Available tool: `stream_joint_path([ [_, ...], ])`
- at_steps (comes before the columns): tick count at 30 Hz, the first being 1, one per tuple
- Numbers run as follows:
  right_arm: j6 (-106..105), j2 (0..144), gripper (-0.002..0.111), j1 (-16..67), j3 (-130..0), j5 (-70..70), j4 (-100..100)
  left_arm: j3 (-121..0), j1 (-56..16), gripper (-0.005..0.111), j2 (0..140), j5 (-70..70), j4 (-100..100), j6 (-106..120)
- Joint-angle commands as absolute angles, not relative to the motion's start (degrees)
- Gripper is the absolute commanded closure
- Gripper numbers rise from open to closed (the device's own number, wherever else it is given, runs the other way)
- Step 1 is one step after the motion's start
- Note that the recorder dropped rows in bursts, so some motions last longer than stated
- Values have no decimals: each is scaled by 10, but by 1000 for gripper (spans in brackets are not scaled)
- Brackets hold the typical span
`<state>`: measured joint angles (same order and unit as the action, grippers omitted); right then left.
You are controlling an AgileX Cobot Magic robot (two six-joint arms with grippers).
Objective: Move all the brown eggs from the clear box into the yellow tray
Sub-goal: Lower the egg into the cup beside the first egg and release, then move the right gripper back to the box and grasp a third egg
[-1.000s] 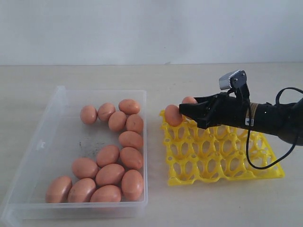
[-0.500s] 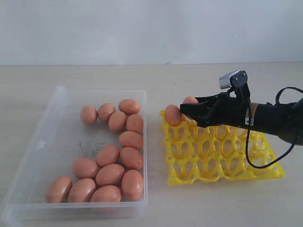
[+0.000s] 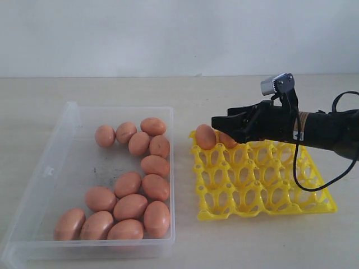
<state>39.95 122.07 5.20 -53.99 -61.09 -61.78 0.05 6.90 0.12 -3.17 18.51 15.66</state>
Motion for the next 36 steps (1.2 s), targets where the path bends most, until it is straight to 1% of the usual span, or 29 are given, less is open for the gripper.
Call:
stream_joint_path([
  [1, 405, 1173, 54, 51, -540, -587, -686, 0, 68, 103, 0, -30, 183, 160],
  [2, 405, 1158, 61, 51, -540, -578, -716, 0, 68, 103, 0, -30, 183, 160],
  [4, 423, 1135, 77, 51, -540, -586, -760, 0, 68, 103, 0, -30, 183, 160],
  [5, 437, 1122, 91, 51, -540, -603, -778, 0, 68, 103, 0, -30, 183, 160],
  [6, 448, 1109, 102, 53, -540, -629, -788, 0, 68, 103, 0, -30, 183, 160],
  [7, 458, 1099, 108, 54, -540, -653, -792, 0, 68, 103, 0, -30, 183, 160],
  [9, 469, 1072, 109, 70, -540, -690, -796, 0, 68, 103, 0, -30, 183, 160],
  [12, 470, 1029, 109, 122, -540, -645, -828, 0, 68, 103, 0, -30, 183, 160],
  [14, 475, 1000, 109, 185, -540, -530, -860, 0, 68, 103, 0, -30, 183, 160],
  [19, 507, 982, 109, 385, -560, -66, -903, 0, 68, 103, 0, -30, 183, 160],
  [20, 519, 989, 109, 418, -572, 0, -903, 0, 68, 103, 0, -30, 183, 160],
  [22, 524, 1004, 109, 455, -601, 47, -896, 0, 68, 103, 0, -30, 183, 160],
  [24, 526, 1019, 109, 470, -635, 31, -844, 0, 68, 103, 0, -30, 183, 160],
  [28, 528, 1040, 109, 470, -692, 24, -710, 0, 68, 103, 0, -30, 183, 160],
  [31, 520, 1045, 109, 470, -715, 37, -692, 0, 68, 103, 0, -30, 183, 160],
  [32, 516, 1046, 109, 470, -719, 61, -692, 0, 68, 103, 0, -30, 183, 160],
  [34, 500, 1046, 109, 470, -731, 162, -693, 0, 68, 103, 0, -30, 183, 160],
  [36, 468, 1046, 109, 470, -749, 321, -695, 0, 68, 103, 0, -30, 183, 160],
])
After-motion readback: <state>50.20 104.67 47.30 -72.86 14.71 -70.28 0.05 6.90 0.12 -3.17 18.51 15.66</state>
